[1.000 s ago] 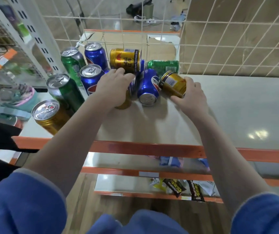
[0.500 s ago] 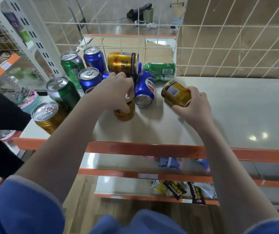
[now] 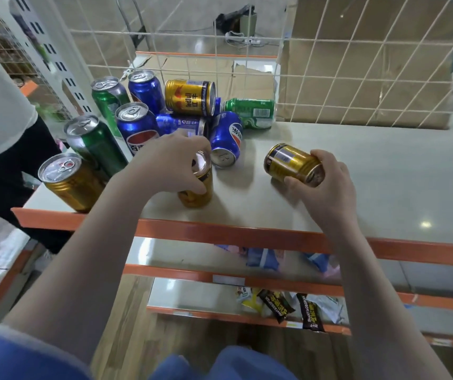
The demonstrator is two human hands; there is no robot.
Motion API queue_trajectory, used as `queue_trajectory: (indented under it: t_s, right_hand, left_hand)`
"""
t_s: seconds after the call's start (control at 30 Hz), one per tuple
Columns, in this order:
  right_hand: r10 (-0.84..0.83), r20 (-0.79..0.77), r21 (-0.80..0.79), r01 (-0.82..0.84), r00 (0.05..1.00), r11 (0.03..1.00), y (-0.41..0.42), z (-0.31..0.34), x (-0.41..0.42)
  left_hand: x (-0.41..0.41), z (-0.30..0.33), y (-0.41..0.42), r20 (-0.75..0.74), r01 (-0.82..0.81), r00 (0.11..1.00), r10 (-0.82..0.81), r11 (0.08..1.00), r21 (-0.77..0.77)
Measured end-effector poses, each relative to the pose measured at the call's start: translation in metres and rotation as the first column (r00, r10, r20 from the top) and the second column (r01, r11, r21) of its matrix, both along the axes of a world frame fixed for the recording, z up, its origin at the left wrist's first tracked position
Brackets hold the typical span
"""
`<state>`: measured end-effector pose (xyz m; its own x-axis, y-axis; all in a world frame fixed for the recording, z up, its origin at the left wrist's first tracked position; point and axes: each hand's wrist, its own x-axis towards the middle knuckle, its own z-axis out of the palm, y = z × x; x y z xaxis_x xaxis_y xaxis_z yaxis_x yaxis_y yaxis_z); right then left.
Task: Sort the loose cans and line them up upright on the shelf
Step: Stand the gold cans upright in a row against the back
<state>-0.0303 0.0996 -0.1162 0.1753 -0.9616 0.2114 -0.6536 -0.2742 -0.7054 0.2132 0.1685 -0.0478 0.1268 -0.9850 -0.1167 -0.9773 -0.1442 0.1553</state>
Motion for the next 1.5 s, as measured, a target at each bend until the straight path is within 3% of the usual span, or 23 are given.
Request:
queue_trajectory:
  t_s: [0.17,0.57,0.97,1.23,1.5]
  right_hand:
    - [-0.018,0.040,-0.031,0.019,0.999,0.999,0.005,0.017,-0.014]
    - [-0.266,-0.135,-0.146,0.246,0.954,0.958,0.055,0.049,-0.054]
    - [-0.429,-0.161,-0.131,0.412,0.889,0.902,0.104,0.057,-0.127]
    - [-0.478,-0.115,-0.128,0.465,0.871,0.876,0.093,0.053,-0.243]
    - [-0.470,-0.154,-0.139,0.452,0.869,0.881,0.067,0.058,-0.435]
  left_hand:
    - [-0.016,0.003,0.008,-0.013,-0.030,0.999,0.029,0.995,-0.100]
    - [-0.059,0.011,0.027,-0.086,0.035,0.994,-0.065,0.949,-0.312]
    - [-0.135,0.017,0.024,-0.128,0.182,0.964,-0.232,0.931,-0.317]
    - [-0.258,0.021,-0.001,-0.049,0.243,0.962,-0.270,0.920,-0.309]
    - [-0.462,0.011,-0.034,-0.131,0.201,0.959,-0.250,0.930,-0.307]
